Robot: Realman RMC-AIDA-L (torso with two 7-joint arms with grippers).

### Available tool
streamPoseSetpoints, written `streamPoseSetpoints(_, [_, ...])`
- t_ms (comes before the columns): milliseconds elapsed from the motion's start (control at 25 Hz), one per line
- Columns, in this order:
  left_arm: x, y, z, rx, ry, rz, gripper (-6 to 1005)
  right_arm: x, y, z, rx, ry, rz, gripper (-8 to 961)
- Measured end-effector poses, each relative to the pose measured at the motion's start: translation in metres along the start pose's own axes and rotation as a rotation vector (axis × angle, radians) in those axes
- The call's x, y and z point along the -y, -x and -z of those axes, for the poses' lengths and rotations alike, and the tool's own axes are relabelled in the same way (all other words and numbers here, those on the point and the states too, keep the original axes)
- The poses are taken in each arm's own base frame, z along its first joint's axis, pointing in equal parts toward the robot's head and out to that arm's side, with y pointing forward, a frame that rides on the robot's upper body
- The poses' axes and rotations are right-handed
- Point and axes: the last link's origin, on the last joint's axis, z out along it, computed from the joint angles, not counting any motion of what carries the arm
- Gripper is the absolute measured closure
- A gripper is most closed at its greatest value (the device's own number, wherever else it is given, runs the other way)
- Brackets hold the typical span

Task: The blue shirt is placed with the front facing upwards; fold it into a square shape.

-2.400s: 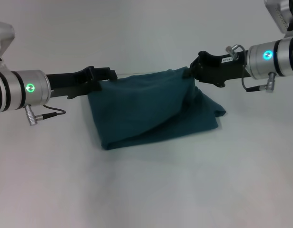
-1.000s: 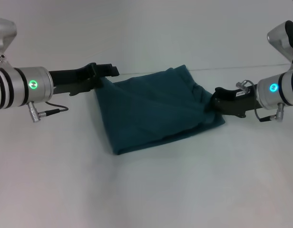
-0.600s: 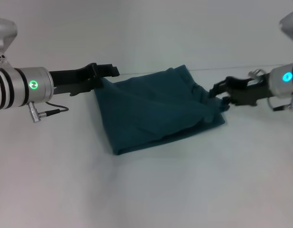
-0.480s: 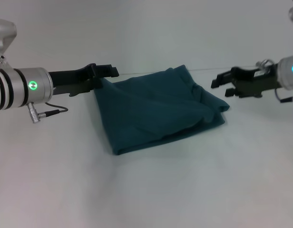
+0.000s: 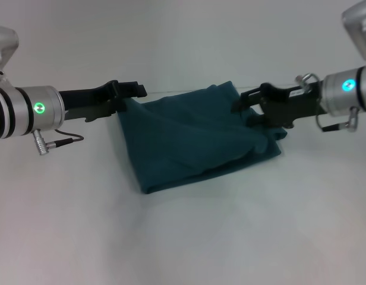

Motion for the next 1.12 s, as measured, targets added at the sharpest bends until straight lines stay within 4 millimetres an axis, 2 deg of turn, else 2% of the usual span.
streamPoseSetpoints(320, [-0.001,-0.001,0.000,-0.001,0.001,-0.003,364,0.000,-0.020,-0.027,-0.045,-0.035,0.012,382])
streamPoseSetpoints(480, [-0.001,0.000,-0.001,-0.001,0.001,-0.003,362,0.007,-0.027,-0.039,-0.054,-0.116,0.036,367])
streamPoseSetpoints(640, [-0.001,0.000,-0.001,-0.001,0.001,-0.004,361,0.015,-0.023,-0.039,-0.035,-0.181,0.044,352])
streamPoseSetpoints(800, [-0.001,0.000,-0.001,0.001,0.001,-0.007,359,0.007,-0.011,-0.022,-0.026,-0.124,0.045,337])
streamPoseSetpoints(1000, [-0.003,0.003,-0.002,0.024,0.008,-0.015,357,-0.011,0.006,0.019,-0.013,-0.038,0.173,319])
streamPoseSetpoints(1120, [-0.003,0.003,-0.001,0.033,0.012,-0.017,356,-0.005,0.012,0.043,0.011,-0.040,0.273,308])
